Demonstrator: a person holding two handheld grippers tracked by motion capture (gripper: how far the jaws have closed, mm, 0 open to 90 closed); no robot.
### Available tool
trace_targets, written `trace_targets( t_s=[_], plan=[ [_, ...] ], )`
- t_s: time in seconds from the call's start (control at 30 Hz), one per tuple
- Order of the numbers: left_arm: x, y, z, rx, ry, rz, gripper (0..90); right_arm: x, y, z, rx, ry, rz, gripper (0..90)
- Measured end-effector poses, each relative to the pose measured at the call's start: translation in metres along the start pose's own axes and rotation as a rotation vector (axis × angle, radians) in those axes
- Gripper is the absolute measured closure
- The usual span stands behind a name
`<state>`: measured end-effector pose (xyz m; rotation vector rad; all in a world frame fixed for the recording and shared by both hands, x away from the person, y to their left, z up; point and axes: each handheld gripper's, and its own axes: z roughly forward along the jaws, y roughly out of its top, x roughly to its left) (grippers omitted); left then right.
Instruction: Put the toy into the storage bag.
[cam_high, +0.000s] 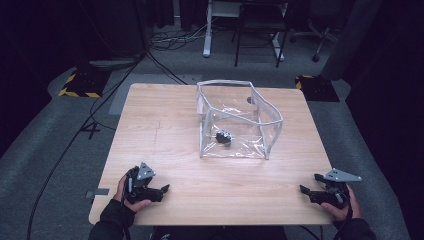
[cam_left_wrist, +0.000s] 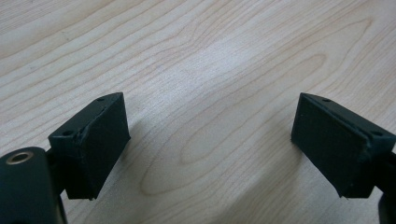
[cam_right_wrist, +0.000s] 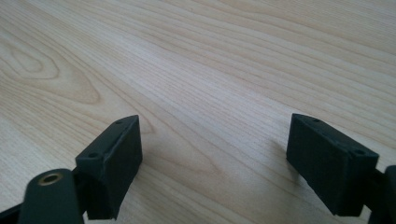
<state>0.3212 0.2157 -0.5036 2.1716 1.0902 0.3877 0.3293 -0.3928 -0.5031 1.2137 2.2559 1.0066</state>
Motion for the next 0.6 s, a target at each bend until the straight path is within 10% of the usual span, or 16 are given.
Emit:
trace_targets(
  t_s=[0.6],
  plan=[
    [0.0003,0.0006,0.0003,0.004,0.003,-0.005,11.4,-0.0002,0.0001,0.0002,0.000,-0.001,0.000,18.5]
  ],
)
